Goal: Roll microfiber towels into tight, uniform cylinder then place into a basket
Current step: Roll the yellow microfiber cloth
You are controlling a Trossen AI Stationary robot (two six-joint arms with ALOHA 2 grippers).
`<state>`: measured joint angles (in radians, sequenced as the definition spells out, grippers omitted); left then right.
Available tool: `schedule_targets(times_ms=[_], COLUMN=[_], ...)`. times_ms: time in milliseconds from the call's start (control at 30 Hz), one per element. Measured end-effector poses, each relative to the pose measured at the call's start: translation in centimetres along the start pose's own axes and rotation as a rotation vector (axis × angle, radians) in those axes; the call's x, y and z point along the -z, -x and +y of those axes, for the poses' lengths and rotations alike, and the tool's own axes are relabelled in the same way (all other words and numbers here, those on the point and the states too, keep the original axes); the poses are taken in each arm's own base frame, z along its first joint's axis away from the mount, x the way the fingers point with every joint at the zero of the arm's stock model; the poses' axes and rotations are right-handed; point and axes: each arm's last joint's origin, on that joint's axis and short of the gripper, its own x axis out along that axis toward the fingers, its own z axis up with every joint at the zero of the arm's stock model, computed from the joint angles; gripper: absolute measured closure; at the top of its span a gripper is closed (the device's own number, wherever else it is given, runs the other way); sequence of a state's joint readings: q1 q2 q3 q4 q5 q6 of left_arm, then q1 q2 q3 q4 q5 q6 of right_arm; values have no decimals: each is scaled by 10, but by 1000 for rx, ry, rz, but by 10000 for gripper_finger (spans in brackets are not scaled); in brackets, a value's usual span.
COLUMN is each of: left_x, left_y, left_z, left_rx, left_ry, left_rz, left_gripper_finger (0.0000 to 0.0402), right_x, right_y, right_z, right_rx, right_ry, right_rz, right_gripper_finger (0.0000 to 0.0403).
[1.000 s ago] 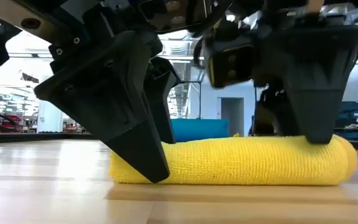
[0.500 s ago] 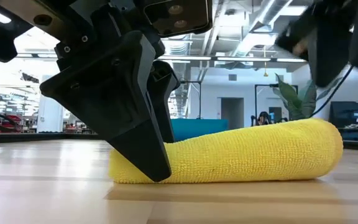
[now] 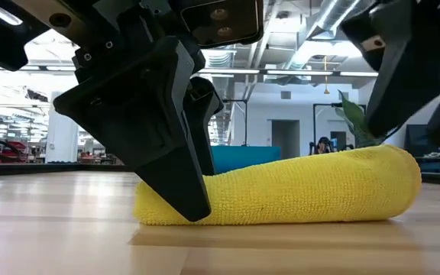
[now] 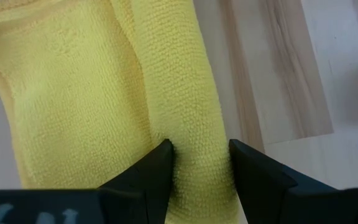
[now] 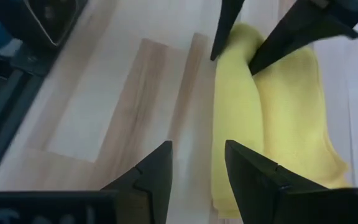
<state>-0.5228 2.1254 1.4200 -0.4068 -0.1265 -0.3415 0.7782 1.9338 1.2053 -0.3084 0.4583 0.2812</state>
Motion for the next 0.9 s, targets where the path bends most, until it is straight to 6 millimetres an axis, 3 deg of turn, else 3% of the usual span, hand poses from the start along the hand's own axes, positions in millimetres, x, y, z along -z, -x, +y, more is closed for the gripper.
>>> schedule_targets(times_ms=[600,900], left_x=[0,1], left_y=[0,0], left_z=[0,-2], left_rx=[8,-21], left_ry=[10,-6], left_rz=[-3,-6], left_gripper_finger=[251,251], right_x=[13,18], right_y=[-33,-58], right_z=[-26,-41], right_rx=[114,-19], right_ry=[-51,-209], right_rz=[139,245], right_gripper_finger=[245,278])
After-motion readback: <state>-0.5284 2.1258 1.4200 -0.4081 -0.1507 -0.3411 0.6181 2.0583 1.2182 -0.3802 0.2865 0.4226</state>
